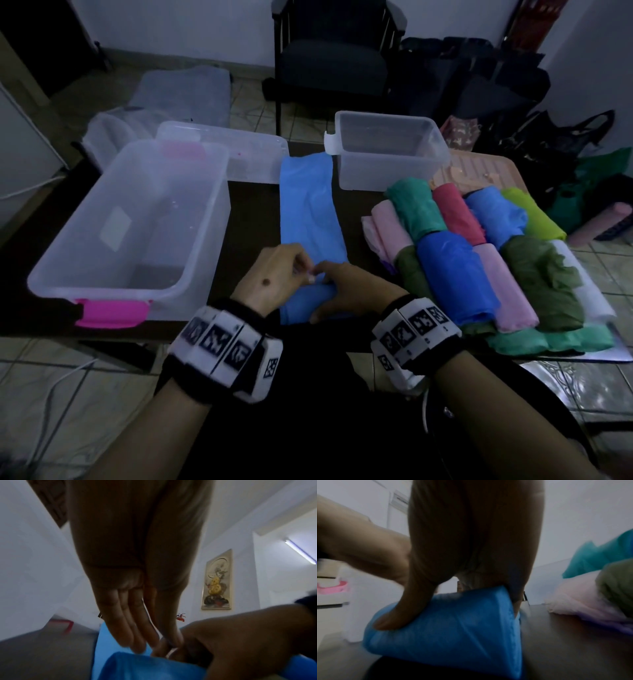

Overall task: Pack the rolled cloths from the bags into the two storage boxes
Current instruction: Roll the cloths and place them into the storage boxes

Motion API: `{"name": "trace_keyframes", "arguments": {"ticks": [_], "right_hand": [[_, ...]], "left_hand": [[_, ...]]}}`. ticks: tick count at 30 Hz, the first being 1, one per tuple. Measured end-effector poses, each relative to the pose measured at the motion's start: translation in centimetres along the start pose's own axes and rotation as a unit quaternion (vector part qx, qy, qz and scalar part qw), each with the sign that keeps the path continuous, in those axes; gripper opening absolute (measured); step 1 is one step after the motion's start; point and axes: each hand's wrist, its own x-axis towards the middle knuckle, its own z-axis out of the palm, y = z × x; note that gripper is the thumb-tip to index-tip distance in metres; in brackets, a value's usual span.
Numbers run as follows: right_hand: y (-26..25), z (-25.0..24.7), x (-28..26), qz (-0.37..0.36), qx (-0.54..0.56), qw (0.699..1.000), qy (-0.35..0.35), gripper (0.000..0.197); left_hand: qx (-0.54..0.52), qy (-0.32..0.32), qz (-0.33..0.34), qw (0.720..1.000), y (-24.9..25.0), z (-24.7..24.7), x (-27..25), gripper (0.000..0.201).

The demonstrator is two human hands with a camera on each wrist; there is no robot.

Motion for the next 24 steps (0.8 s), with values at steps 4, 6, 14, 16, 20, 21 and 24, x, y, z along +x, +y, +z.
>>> {"name": "trace_keyframes", "arguments": {"ticks": [4, 6, 14, 16, 20, 21, 24], "right_hand": [[0.5, -0.1, 0.3, 0.013, 0.031, 0.999, 0.02, 0.048], [0.3, -0.1, 0.0, 0.003, 0.044, 0.998, 0.042, 0.043], [-1.7, 2.9, -3.6, -0.033, -0.224, 0.958, 0.178, 0.062], [-2.1, 4.5, -3.8, -0.016, -0.232, 0.949, 0.211, 0.046], [-2.3, 5.4, -4.3, -0.001, -0.224, 0.941, 0.254, 0.043], [-2.5, 5.2, -4.5, -0.001, -0.226, 0.941, 0.254, 0.041], [-2.3, 4.0, -4.7, -0.013, -0.248, 0.953, 0.176, 0.038]], "left_hand": [[0.073, -0.096, 0.016, 0.993, -0.2, 0.2, -2.3, 0.047], [0.096, -0.112, 0.024, 0.989, -0.4, 0.4, -2.2, 0.06], [0.131, -0.077, 0.034, 0.988, -1.2, 2.2, -0.2, 0.055], [0.149, -0.088, 0.03, 0.984, -1.1, 2.1, 0.1, 0.051], [0.16, -0.152, 0.022, 0.975, -0.8, 1.5, 0.1, 0.05], [0.165, -0.168, 0.021, 0.972, -0.8, 1.4, -0.1, 0.052], [0.127, -0.208, -0.006, 0.97, -0.7, 0.9, -0.1, 0.064]]}}
